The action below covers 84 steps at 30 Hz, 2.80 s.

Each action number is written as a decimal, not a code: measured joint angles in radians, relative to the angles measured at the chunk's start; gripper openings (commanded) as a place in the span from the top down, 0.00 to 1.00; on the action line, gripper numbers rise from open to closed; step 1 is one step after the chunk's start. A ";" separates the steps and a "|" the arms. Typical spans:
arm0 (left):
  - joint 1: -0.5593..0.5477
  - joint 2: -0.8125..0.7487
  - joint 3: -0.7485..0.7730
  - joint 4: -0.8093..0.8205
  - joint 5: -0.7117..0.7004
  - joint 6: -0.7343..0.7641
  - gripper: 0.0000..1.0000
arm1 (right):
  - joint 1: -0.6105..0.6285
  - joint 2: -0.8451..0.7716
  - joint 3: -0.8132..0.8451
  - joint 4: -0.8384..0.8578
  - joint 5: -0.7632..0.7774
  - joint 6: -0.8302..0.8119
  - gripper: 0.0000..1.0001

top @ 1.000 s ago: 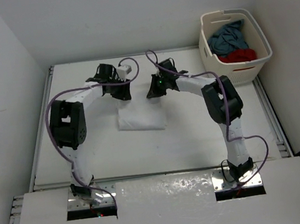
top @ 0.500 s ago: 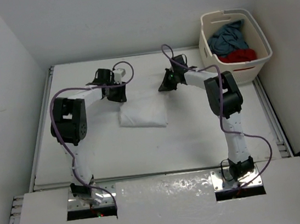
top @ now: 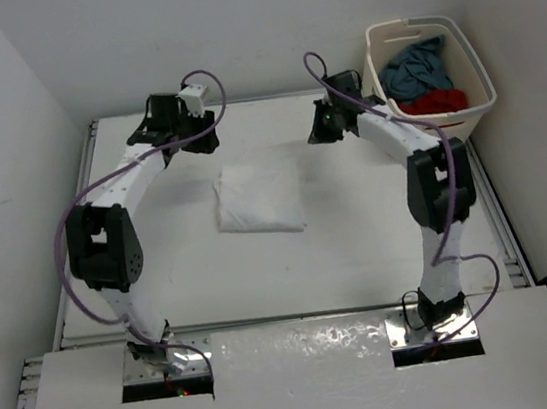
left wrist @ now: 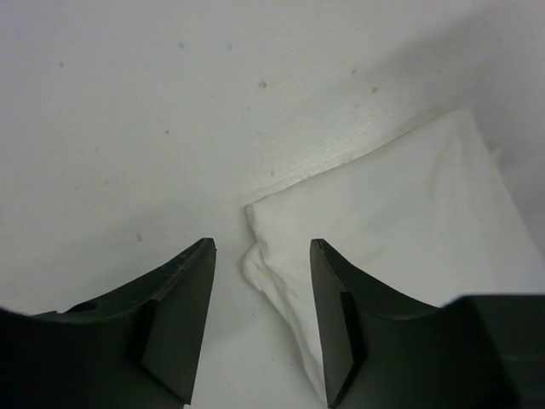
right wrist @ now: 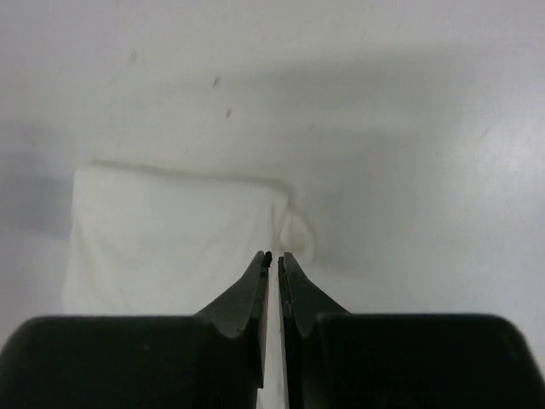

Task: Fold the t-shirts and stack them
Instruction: Smooth out wrinkles on the folded tshirt, then put the neatly folded tshirt into the corner of the board with the left arm

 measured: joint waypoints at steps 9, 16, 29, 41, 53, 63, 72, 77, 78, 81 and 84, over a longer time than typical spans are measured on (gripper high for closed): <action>-0.048 -0.161 -0.265 -0.013 0.121 0.002 0.60 | 0.201 -0.276 -0.492 0.208 -0.124 0.092 1.00; -0.068 -0.060 -0.396 -0.047 0.079 0.009 0.61 | 0.216 -0.195 -0.699 0.300 -0.171 0.190 1.00; -0.046 -0.064 -0.357 -0.122 0.043 0.046 0.50 | 0.192 -0.207 -0.601 0.174 -0.109 0.121 0.86; -0.013 -0.220 -0.119 -0.209 -0.055 -0.039 0.20 | 0.063 -0.421 -0.362 -0.149 -0.110 -0.046 0.71; 0.011 0.025 -0.140 -0.217 0.031 -0.149 0.01 | -0.058 -0.424 -0.531 -0.209 -0.053 -0.125 0.70; -0.060 0.114 -0.200 -0.123 0.085 -0.217 0.51 | -0.056 -0.400 -0.653 -0.176 -0.040 -0.122 0.71; -0.043 0.178 -0.168 -0.097 0.164 -0.269 1.00 | -0.058 -0.405 -0.675 -0.163 -0.018 -0.122 0.73; 0.040 0.213 -0.098 -0.150 0.180 -0.263 1.00 | -0.063 -0.420 -0.673 -0.161 -0.007 -0.129 0.73; 0.080 0.231 -0.060 -0.169 0.179 -0.254 1.00 | -0.063 -0.420 -0.669 -0.163 -0.006 -0.131 0.73; 0.208 0.290 0.069 -0.205 0.150 -0.206 1.00 | -0.064 -0.419 -0.650 -0.178 0.003 -0.145 0.73; 0.316 0.372 0.242 -0.249 0.111 -0.135 1.00 | -0.064 -0.415 -0.614 -0.193 0.015 -0.161 0.73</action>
